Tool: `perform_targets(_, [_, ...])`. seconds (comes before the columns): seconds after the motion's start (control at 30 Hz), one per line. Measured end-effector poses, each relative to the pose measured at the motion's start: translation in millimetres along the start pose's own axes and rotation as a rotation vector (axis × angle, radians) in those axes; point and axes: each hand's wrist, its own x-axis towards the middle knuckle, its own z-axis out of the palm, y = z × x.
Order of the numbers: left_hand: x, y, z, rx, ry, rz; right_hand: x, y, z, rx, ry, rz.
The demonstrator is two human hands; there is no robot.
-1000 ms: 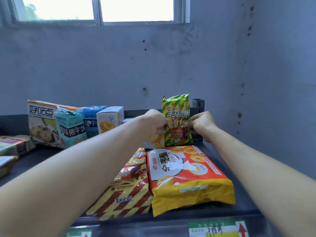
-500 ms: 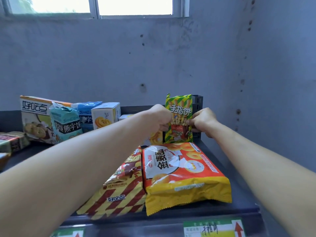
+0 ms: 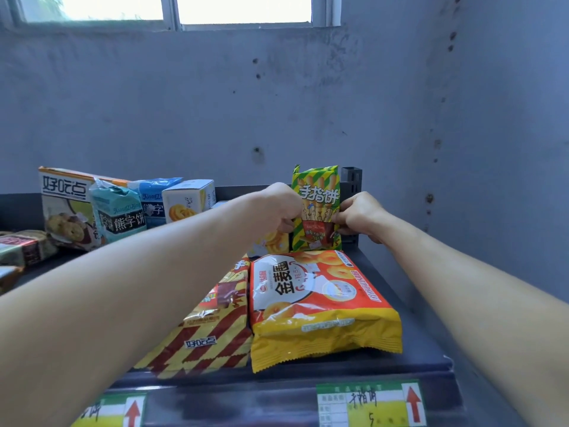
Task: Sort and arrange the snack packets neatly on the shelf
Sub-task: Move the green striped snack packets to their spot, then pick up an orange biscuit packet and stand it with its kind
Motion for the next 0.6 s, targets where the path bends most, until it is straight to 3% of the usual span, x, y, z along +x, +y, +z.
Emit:
perform_targets(0.23, [-19, 3, -22, -0.048, -0.015, 0.062, -5, -15, -9, -0.201, 0.325, -0.111])
perform_targets(0.4, [-35, 2, -42, -0.057, -0.021, 0.099, -16, -29, -9, -0.207, 0.433, -0.148])
perform_targets(0.5, [-49, 1, -49, -0.049, -0.055, 0.126, -34, -36, -7, -0.19, 0.348, -0.184])
perform_targets(0.6, [-65, -1, -53, -0.034, -0.094, 0.161, -55, -40, -2, -0.174, 0.05, -0.18])
